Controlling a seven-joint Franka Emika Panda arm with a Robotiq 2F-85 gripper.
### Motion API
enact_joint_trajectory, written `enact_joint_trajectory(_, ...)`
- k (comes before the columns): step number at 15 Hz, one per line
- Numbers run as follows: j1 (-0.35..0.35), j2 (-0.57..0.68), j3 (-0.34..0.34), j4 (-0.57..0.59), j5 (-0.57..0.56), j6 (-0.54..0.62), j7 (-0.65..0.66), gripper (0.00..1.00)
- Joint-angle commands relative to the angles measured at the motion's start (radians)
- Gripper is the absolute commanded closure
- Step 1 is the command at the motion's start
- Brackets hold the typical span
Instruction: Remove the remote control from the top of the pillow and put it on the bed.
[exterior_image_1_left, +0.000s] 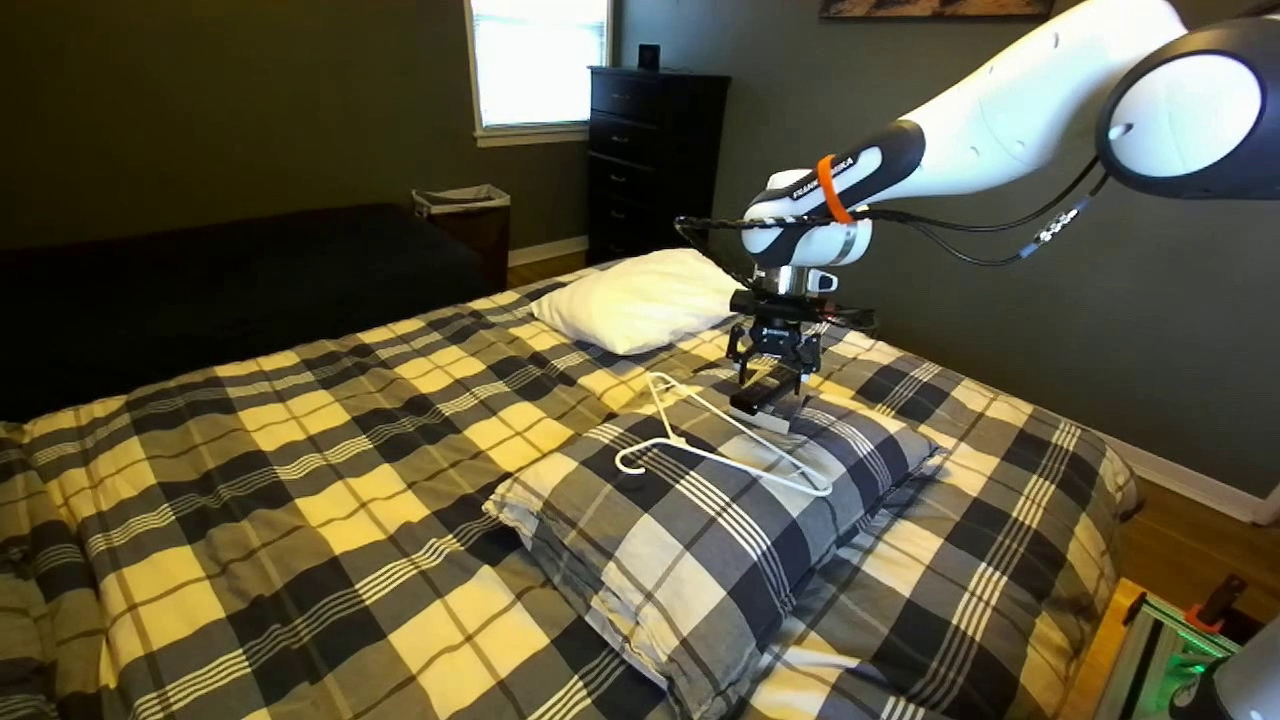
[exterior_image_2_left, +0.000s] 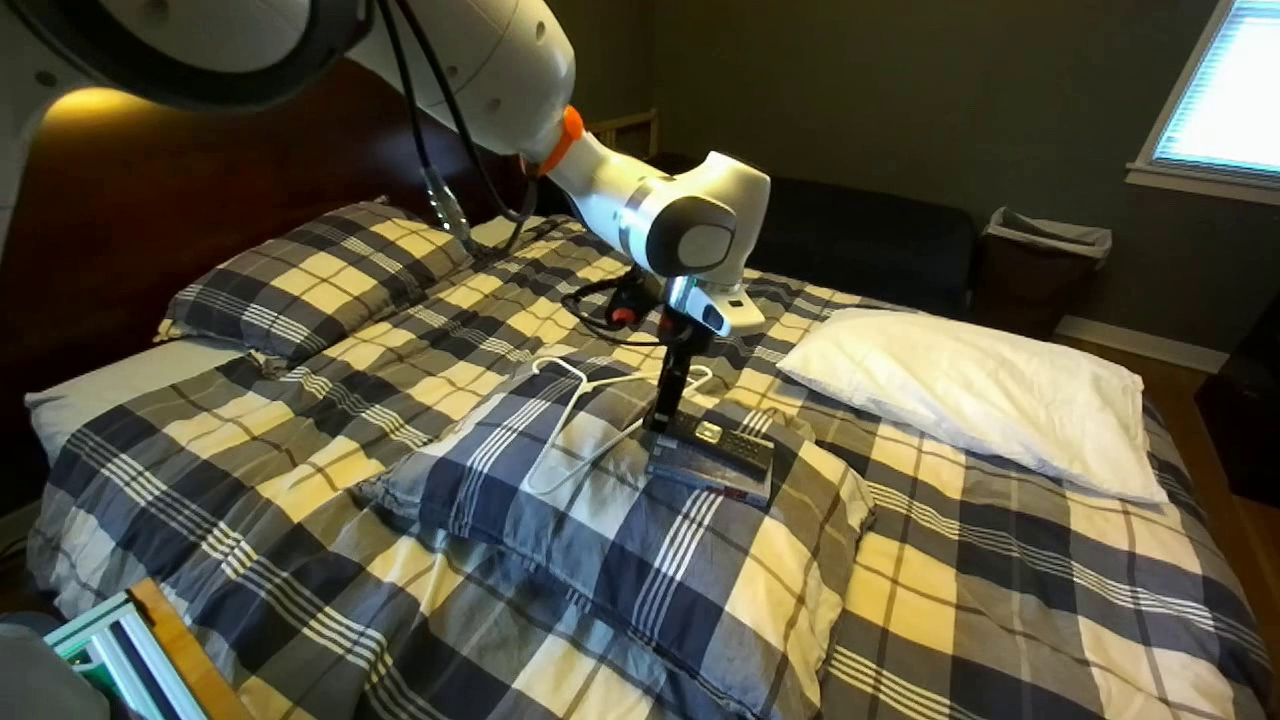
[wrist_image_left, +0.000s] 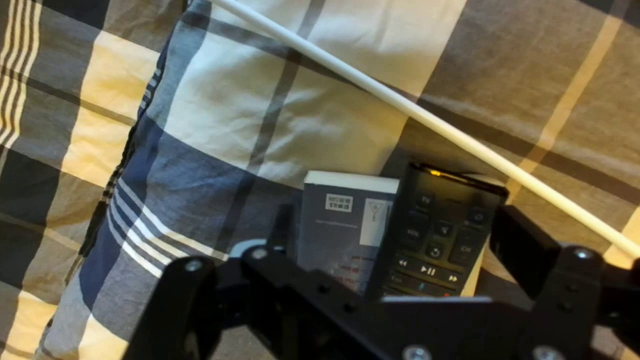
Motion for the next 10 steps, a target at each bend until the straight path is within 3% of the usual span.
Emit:
enact_joint_trajectory(1,0.011,0.004,-0.013,0.003,0.007,-0.004,-0.005,0.0)
enact_joint_trajectory(10,0.012,0.091,-0.025,0.092,0.029,0.047,0.125,0.0)
